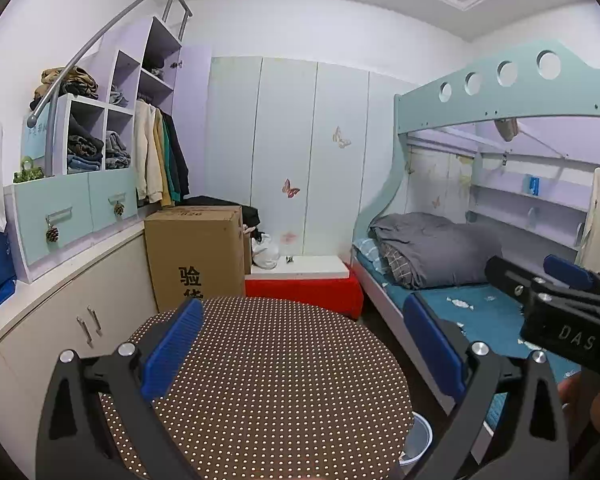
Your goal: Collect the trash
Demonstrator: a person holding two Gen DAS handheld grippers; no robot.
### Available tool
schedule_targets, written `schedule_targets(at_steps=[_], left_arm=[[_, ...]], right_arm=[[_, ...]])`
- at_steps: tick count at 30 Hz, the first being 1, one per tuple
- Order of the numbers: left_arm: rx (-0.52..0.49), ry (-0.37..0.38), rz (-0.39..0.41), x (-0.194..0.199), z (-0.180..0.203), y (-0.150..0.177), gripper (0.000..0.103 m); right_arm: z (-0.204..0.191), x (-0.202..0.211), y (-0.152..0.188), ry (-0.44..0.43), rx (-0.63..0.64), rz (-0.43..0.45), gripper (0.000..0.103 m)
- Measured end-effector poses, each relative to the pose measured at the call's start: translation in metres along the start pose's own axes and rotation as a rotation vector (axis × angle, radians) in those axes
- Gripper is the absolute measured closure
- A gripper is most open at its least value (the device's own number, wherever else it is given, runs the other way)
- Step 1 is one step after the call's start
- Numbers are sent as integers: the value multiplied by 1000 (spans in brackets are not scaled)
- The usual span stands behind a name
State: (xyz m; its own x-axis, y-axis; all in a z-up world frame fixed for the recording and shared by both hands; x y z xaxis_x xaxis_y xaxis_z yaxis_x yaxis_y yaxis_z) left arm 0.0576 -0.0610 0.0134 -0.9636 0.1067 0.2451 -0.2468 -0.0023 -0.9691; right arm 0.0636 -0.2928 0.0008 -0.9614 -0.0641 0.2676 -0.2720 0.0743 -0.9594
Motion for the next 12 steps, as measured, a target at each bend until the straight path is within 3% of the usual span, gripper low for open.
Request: schedule_targets(at_steps=[12], left_arm=[[6,-35,14,3,-5,-4,5]], right_arm=[[-2,0,1,-11,1,0,6]])
Point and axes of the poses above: each gripper's, at about its wrist camera, not at the fingertips, and x roughly against the way its jaws point, z to its right, y to its underside, the point moved 4 cm from there along -x, roughly the way its jaws point, and after that the axes turned 1 degree about -y, right-handed, at the moved point
